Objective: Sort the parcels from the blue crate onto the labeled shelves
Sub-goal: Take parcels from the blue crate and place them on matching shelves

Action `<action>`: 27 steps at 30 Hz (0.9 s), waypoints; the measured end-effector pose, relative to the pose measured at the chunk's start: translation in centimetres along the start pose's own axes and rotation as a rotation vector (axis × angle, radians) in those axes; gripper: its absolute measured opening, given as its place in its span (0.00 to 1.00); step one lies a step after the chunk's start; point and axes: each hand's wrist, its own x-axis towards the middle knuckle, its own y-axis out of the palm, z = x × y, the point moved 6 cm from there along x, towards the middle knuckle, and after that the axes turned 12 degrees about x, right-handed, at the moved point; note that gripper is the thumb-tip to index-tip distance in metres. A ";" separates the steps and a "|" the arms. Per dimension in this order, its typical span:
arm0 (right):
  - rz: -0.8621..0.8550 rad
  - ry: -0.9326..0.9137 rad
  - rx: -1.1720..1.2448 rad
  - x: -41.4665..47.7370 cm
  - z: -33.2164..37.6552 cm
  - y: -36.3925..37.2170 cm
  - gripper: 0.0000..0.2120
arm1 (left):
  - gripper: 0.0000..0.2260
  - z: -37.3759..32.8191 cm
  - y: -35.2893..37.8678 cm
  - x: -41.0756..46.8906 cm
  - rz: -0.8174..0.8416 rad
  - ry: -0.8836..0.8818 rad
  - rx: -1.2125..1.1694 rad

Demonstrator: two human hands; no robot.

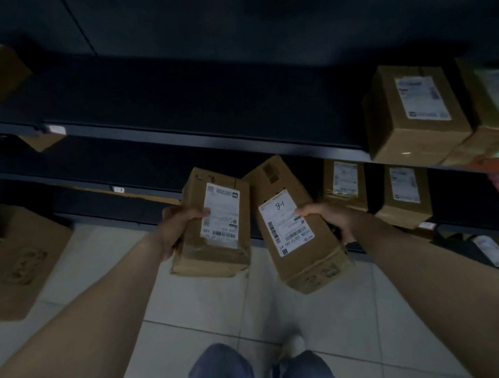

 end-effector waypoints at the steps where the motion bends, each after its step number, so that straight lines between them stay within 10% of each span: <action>1: -0.007 -0.006 0.005 1.1 0.6 -0.1 0.13 | 0.42 0.0 0.0 1.3 0.010 0.001 0.005; 8: -0.097 -0.005 0.153 8.9 0.6 -2.2 0.17 | 0.29 0.1 1.4 10.8 0.104 -0.021 0.058; 15: -0.220 -0.165 0.355 17.1 1.1 -3.5 0.24 | 0.43 -0.4 2.8 20.6 0.201 -0.015 0.026; 27: -0.161 -0.312 0.478 25.6 3.6 -6.1 0.16 | 0.23 0.4 5.2 31.4 0.350 -0.025 0.124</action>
